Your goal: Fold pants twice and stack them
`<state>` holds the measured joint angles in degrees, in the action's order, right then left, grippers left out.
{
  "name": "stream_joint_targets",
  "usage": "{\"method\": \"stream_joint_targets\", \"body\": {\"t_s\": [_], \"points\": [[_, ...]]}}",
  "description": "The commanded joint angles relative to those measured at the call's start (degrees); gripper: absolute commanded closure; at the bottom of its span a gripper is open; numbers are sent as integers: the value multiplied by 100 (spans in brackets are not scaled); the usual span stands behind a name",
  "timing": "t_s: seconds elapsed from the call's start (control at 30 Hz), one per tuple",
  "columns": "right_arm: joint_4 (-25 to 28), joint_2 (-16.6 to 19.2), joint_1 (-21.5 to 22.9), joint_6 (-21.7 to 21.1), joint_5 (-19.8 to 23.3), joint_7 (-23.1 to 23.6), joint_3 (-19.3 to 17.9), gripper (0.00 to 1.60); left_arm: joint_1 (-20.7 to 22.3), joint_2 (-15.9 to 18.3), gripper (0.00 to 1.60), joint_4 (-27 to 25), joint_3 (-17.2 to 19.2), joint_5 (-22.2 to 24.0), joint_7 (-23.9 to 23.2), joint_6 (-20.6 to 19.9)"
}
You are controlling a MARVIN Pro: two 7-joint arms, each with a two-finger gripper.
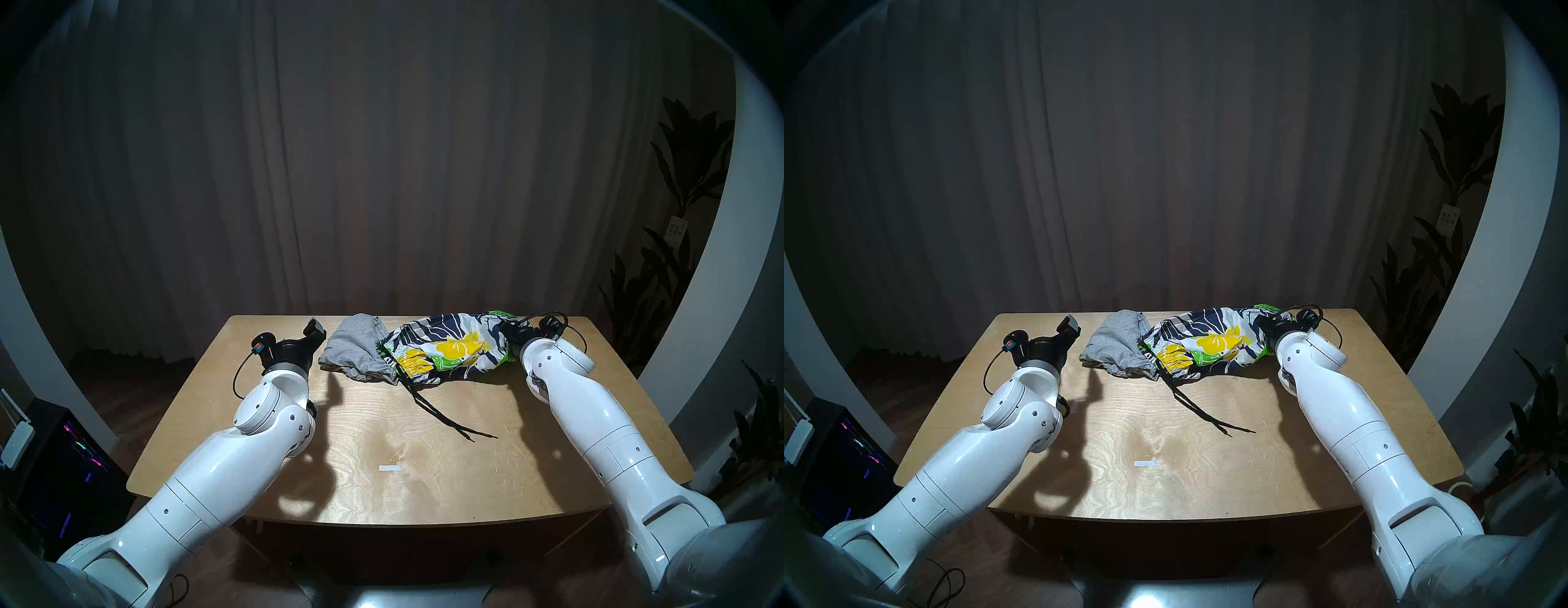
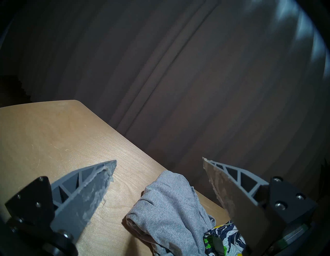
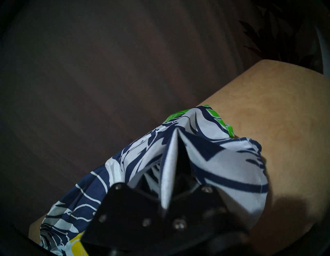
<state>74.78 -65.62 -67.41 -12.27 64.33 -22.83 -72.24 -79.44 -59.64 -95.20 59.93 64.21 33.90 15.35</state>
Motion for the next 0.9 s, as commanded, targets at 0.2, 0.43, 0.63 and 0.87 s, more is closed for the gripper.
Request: {"method": "stream_joint_targets", "body": {"t_s": [0.2, 0.43, 0.63, 0.87], "points": [[178, 803, 578, -486, -524, 745, 277, 160, 53, -30, 0, -86, 84, 17, 22, 39], [200, 1245, 909, -979, -1031, 1393, 794, 160, 74, -66, 0, -54, 88, 19, 16, 29], [299, 1534, 1172, -1300, -1464, 2002, 1227, 160, 43, -91, 0, -45, 100, 8, 35, 60], [405, 1692, 1509, -1298, -1948, 2696, 1638, 160, 14, -108, 0, -47, 122, 1, 50, 89]]}}
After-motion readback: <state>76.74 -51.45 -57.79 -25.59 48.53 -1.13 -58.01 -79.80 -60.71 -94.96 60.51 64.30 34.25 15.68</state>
